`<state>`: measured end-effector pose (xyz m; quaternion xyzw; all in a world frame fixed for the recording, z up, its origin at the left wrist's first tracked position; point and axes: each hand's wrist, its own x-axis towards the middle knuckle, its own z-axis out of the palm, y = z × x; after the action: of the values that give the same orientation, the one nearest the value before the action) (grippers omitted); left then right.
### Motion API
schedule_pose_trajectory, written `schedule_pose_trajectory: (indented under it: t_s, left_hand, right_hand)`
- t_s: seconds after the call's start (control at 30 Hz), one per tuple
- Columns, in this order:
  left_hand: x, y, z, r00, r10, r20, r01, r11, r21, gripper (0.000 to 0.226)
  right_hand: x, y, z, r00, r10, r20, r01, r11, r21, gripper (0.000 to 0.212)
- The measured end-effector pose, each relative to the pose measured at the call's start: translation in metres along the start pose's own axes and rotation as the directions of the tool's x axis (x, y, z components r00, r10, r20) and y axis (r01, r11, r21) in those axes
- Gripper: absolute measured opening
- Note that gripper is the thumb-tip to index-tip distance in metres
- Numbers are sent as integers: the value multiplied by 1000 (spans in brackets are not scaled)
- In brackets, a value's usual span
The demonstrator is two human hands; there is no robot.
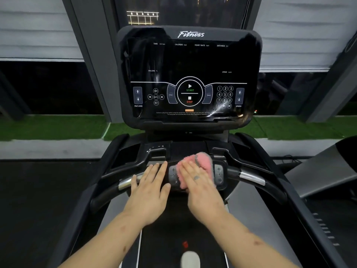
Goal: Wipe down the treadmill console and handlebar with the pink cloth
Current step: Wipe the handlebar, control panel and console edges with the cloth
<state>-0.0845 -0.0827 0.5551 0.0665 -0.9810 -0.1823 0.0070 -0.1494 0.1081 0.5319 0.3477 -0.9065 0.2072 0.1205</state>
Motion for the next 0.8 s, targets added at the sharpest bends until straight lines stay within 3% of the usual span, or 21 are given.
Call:
schedule_pose_trajectory:
  t_s: [0.23,0.4,0.57,0.8]
  left_hand:
    - [0,1,-1,1000,-2,-6,2,1000,-23,64]
    - [1,-2,1,1000,11,-1,-11,1000,-15,63]
    - [0,-4,2,1000,13,-8,-14,1000,-26,63]
    - [-1,-2,2,1000,8,-21,-9,1000,-28,63]
  right_hand:
    - [-7,16,-1,989,110,-94,-111,994,-7,72]
    - [13,-20,18,994,-100,-47,95,992,-87,57]
    - [-10,-8,16,969,-239,-59,230,964,-137,55]
    - [-34,3,16,975,-216,-56,205,966,-156,62]
